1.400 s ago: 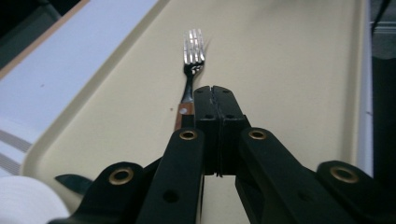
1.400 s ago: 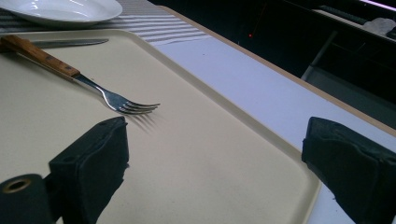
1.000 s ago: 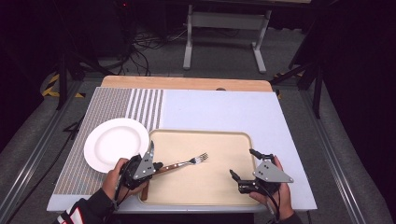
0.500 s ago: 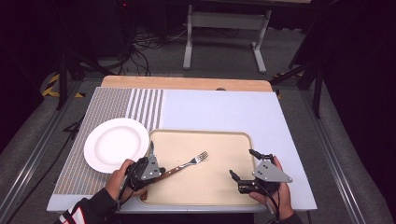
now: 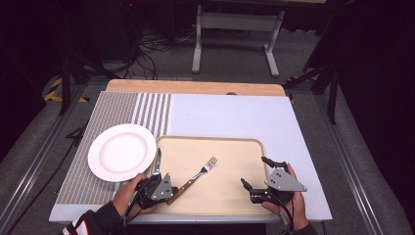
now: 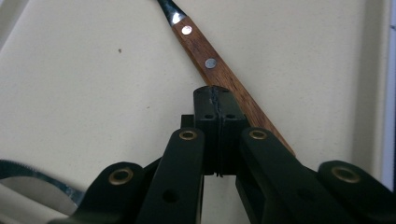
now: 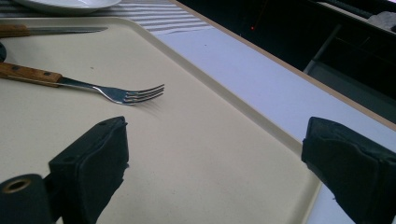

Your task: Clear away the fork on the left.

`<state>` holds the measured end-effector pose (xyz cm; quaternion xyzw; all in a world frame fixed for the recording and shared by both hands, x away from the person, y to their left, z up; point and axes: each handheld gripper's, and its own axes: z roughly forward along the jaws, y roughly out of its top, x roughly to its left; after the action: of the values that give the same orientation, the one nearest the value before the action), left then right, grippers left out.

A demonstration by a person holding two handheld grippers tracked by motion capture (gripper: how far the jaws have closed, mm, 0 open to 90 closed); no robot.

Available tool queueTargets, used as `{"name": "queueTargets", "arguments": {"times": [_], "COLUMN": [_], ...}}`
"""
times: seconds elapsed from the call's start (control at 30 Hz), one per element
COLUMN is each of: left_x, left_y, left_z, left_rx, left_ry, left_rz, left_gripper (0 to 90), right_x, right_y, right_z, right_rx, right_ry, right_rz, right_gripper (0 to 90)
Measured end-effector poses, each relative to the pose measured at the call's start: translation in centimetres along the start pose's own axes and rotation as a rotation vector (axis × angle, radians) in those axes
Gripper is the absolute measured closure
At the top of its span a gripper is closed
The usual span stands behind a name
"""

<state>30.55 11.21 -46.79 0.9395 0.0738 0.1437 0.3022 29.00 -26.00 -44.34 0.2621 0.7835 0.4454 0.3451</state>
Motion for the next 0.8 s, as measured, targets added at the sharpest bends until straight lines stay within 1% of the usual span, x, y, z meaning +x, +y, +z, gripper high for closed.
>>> {"name": "queueTargets", "arguments": {"times": [0.07, 0.1, 0.17, 0.2, 0.27, 0.3, 0.37, 0.4, 0.43, 0.47, 0.5, 0.53, 0.57, 0.6, 0.63, 0.67, 0.7, 0.73, 0.8], "left_x": [-0.1, -0.1, 0.0, 0.0, 0.4, 0.4, 1.0, 1.2, 1.8, 2.1, 2.4, 2.7, 2.7, 2.9, 3.1, 3.7, 3.7, 4.0, 4.3], "left_y": [0.1, 0.2, 0.3, 0.4, 0.7, 0.7, 1.1, 1.3, 1.6, 1.9, 2.1, 2.5, 2.5, 2.9, 3.3, 3.9, 3.9, 4.2, 4.8], "left_z": [0.0, 0.0, 0.1, 0.1, 0.0, 0.0, -0.1, -0.1, -0.1, 0.0, 0.1, 0.2, 0.2, 0.4, 0.6, 0.8, 0.8, 1.0, 1.6], "left_rx": [-0.001, -0.006, -0.004, -0.017, -0.049, -0.049, -0.089, -0.101, -0.132, -0.143, -0.154, -0.167, -0.167, -0.176, -0.183, -0.214, -0.214, -0.223, -0.228], "left_ry": [-0.018, -0.018, -0.016, -0.012, -0.006, -0.006, 0.009, 0.006, 0.008, 0.005, -0.001, 0.004, 0.004, 0.002, 0.010, 0.000, 0.000, -0.016, -0.029], "left_rz": [0.004, 0.013, 0.016, 0.027, 0.023, 0.023, 0.032, 0.031, 0.037, 0.040, 0.051, 0.056, 0.056, 0.067, 0.098, 0.120, 0.120, 0.115, 0.118], "left_gripper": [90.0, 90.0, 90.0, 90.0, 90.0, 90.0, 90.0, 90.0, 90.0, 90.0, 90.0, 90.0, 90.0, 90.0, 90.0, 90.0, 90.0, 90.0, 90.0], "right_x": [0.0, -0.1, -0.1, -0.1, -0.1, -0.1, -0.1, -0.1, -0.1, -0.1, -0.1, -0.1, 0.0, 0.0, 0.0, 0.1, 0.1, 0.1, 0.1], "right_y": [0.0, 0.0, 0.0, 0.0, 0.0, 0.0, 0.1, 0.2, 0.2, 0.2, 0.1, 0.1, 0.1, 0.1, 0.2, 0.2, 0.2, 0.2, 0.2], "right_z": [0.0, -0.1, -0.1, -0.1, -0.1, -0.1, -0.3, -0.3, -0.2, -0.2, -0.1, 0.0, 0.0, 0.0, 0.0, 0.0, 0.0, -0.1, 0.0], "right_rx": [-0.001, -0.001, -0.003, -0.003, -0.009, -0.009, -0.024, -0.029, -0.027, -0.023, -0.020, -0.016, -0.014, -0.014, -0.020, -0.027, -0.027, -0.028, -0.023], "right_ry": [-0.003, -0.003, -0.004, -0.004, -0.010, -0.010, -0.011, -0.012, -0.013, -0.010, -0.010, -0.011, -0.009, -0.010, -0.012, -0.010, -0.010, -0.010, -0.010], "right_rz": [0.002, 0.003, 0.005, 0.005, 0.003, 0.003, 0.001, 0.004, 0.002, 0.006, 0.007, 0.004, 0.003, 0.002, 0.001, 0.004, 0.004, 0.003, 0.001], "right_gripper": [8.0, 8.0, 8.0, 8.1, 8.2, 8.2, 8.3, 8.3, 8.3, 8.3, 8.3, 8.3, 8.3, 8.3, 8.3, 8.3, 8.3, 8.3, 8.3]}}
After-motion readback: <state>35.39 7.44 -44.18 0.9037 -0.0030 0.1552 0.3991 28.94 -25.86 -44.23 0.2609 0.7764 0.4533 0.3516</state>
